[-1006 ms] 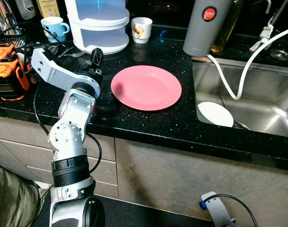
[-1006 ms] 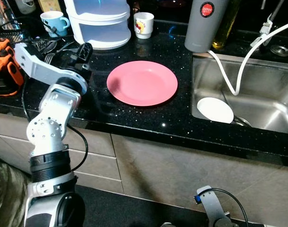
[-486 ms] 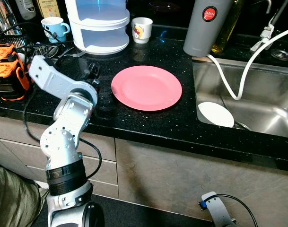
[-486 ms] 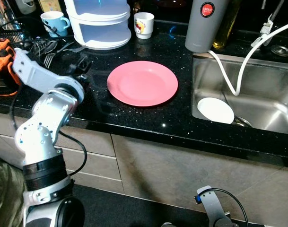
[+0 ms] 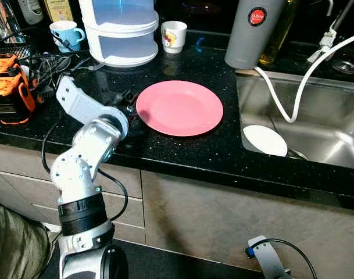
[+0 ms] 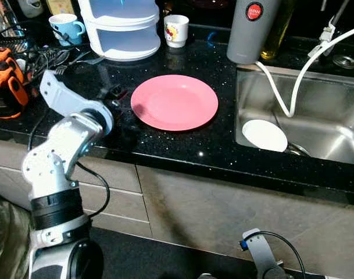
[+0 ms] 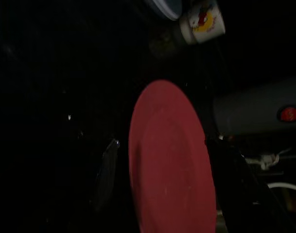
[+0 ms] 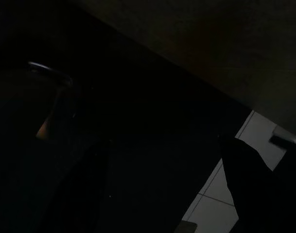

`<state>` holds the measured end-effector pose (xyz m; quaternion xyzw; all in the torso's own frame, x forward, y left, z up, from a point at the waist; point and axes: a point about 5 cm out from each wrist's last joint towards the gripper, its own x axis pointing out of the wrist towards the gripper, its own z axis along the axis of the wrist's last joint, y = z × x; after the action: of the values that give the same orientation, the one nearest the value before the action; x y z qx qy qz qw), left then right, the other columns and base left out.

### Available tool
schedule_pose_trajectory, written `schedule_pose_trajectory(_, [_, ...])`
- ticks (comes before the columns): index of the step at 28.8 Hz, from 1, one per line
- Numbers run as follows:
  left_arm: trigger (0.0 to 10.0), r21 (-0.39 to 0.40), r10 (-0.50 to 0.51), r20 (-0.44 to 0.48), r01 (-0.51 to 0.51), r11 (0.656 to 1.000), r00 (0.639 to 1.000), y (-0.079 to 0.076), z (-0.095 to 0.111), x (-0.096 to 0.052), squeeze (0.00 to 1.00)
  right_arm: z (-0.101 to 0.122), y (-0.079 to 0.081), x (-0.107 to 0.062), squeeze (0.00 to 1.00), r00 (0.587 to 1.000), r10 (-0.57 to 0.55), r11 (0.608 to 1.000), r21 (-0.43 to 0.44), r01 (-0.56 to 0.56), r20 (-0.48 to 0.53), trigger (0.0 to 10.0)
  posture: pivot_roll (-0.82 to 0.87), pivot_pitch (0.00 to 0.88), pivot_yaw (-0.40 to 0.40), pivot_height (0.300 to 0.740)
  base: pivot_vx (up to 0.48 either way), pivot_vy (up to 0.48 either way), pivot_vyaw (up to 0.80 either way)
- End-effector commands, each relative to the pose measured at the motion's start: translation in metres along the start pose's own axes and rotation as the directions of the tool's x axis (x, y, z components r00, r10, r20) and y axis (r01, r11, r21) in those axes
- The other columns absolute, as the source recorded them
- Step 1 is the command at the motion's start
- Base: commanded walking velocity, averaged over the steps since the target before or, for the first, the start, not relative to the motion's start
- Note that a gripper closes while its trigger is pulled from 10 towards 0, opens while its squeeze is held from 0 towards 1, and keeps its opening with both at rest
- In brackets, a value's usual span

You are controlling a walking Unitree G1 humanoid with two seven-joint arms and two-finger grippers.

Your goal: Kitchen organization

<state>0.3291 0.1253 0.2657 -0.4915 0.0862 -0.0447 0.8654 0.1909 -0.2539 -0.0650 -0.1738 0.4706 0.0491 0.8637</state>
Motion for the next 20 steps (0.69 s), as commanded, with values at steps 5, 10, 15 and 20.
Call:
schedule_pose_trajectory(5, [10.0,-0.019,-0.007,-0.099,0.005,1.0,0.995,0.003,-0.015,0.002,0.0,-0.006,0.0,-0.001,0.0,1.0,-0.002,1.0,-0.002,0.002,-0.025,10.0,0.0,0.131,-0.01,0.74,0.0,0.0,0.0])
schedule_pose_trajectory(10, [10.0,-0.018,-0.013,-0.129,0.01,1.0,0.992,0.004,-0.017,0.001,0.0,-0.006,-0.002,-0.001,0.0,1.0,-0.01,1.0,-0.01,0.01,-0.019,10.0,-0.01,0.131,-0.011,0.74,0.0,0.0,0.0])
schedule_pose_trajectory(15, [10.0,-0.013,-0.003,-0.166,0.001,1.0,0.986,0.009,-0.022,0.003,0.0,-0.006,-0.002,-0.001,0.0,1.0,-0.013,1.0,-0.012,0.013,-0.019,10.0,-0.02,0.125,-0.008,0.74,0.0,0.0,0.0])
schedule_pose_trajectory(20, [10.0,-0.015,0.0,-0.182,-0.003,1.0,0.983,0.012,-0.025,0.004,0.0,-0.006,-0.002,-0.001,0.0,1.0,-0.013,1.0,-0.012,0.013,-0.02,10.0,-0.02,0.12,-0.005,0.74,0.0,0.0,0.0])
